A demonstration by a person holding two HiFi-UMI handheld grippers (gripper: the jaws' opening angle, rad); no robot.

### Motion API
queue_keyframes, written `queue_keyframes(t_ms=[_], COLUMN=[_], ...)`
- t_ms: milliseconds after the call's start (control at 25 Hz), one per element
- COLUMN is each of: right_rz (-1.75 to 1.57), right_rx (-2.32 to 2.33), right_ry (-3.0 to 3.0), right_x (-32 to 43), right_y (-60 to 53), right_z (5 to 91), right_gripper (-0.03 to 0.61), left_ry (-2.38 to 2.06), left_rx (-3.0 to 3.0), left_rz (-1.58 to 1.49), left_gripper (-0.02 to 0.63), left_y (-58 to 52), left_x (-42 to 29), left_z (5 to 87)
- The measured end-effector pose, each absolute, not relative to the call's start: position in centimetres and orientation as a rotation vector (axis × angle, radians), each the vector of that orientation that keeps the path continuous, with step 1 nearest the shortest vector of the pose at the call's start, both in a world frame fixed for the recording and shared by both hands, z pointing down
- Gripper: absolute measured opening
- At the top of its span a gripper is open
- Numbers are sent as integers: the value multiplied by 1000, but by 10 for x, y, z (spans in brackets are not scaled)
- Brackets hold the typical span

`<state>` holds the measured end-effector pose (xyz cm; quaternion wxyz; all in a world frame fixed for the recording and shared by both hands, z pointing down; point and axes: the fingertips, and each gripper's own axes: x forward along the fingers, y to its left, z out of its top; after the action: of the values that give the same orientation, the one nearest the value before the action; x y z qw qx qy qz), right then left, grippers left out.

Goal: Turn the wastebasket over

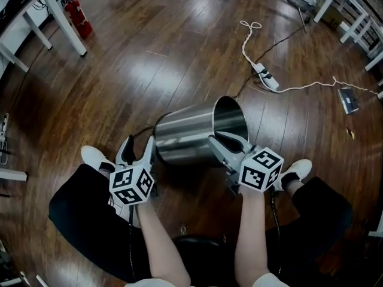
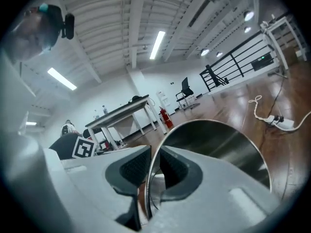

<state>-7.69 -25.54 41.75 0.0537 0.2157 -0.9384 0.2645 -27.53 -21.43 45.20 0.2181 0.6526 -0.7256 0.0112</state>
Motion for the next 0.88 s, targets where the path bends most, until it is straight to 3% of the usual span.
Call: queue_keyframes(t_ms=[560,880], right_rz=[919,882], right_rx=[1322,1439], right_ry=[-2376,-2243], right_x=[134,170], right_y=[-281,-290], right_z=[521,551], right_gripper=[86,103], left_ry=[-1801,-1627], left_rx=[1941,2019], left_rz=[151,218], left_gripper=[301,264], left_y=[-227,-227], left_x=[-198,-149], left_z=[485,508])
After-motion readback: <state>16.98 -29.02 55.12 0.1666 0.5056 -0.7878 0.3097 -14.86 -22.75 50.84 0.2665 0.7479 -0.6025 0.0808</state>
